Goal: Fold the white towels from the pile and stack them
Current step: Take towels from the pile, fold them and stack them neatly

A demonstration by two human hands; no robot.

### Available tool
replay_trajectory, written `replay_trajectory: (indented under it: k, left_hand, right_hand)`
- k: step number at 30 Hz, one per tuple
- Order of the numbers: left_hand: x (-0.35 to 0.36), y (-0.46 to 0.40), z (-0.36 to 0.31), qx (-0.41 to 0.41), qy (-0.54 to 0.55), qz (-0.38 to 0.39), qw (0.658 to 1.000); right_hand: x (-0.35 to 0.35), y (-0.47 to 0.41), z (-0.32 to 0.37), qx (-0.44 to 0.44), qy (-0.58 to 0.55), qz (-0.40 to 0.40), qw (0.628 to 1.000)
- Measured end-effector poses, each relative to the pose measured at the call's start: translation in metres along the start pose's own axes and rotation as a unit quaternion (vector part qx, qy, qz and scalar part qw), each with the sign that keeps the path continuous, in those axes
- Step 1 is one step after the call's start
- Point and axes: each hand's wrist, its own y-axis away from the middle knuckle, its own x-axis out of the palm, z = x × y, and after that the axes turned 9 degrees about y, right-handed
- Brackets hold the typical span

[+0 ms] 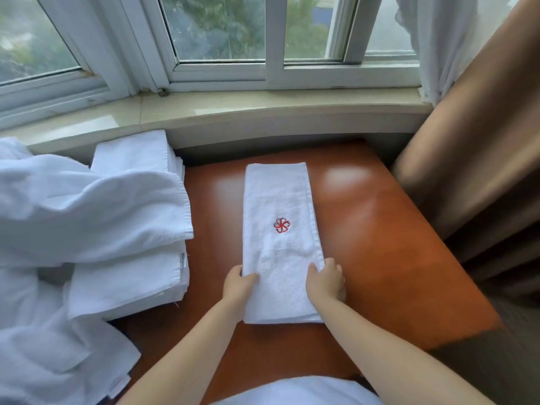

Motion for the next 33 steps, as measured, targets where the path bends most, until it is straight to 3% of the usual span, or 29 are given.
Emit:
replay_trajectory:
  k: [10,12,14,16,19,20,21,23,25,28,33]
  left_hand:
    - [-0.010,0.018,-0.003,-0.024,0.050,0.067,0.996]
    - [-0.013,0.020,-0.005,-0.043,0.026,0.085,0.995]
    - [-0.018,0.020,-0.007,-0.064,-0.015,0.107,0.992]
    - [-0.022,0.019,-0.010,-0.084,-0.034,0.122,0.988]
    - [-0.023,0.017,-0.013,-0.108,-0.022,0.093,0.990]
    - [-0.023,0.016,-0.013,-0.114,-0.013,0.079,0.990]
    - [-0.022,0.014,-0.013,-0.116,-0.008,0.068,0.991]
    - [-0.020,0.004,-0.014,-0.108,-0.007,0.054,0.993]
    - [-0.015,-0.007,-0.020,-0.087,-0.020,0.033,0.995]
    - [-0.003,-0.025,-0.033,-0.016,-0.106,-0.006,0.994]
    - [0.009,-0.054,-0.059,0.016,-0.156,-0.003,0.988]
  right_hand:
    - [-0.029,0.011,-0.003,-0.087,-0.056,-0.070,0.992]
    - [-0.032,0.011,-0.005,-0.082,-0.088,-0.031,0.992]
    - [-0.031,0.015,-0.008,-0.077,-0.106,0.090,0.987]
    - [-0.030,0.018,-0.008,-0.016,-0.224,0.209,0.952]
    - [-0.034,0.010,-0.010,0.096,-0.444,0.286,0.843]
    - [-0.037,0.006,-0.013,0.109,-0.457,0.322,0.822]
    - [-0.038,0.003,-0.018,0.102,-0.406,0.358,0.835]
    - [-0.041,-0.001,-0.029,0.032,-0.112,0.389,0.914]
    - [-0.041,-0.012,-0.030,-0.066,0.140,0.316,0.936]
    - [-0.041,-0.030,-0.009,-0.097,0.126,0.173,0.972]
    - [-0.026,-0.059,0.022,-0.088,0.010,0.116,0.989]
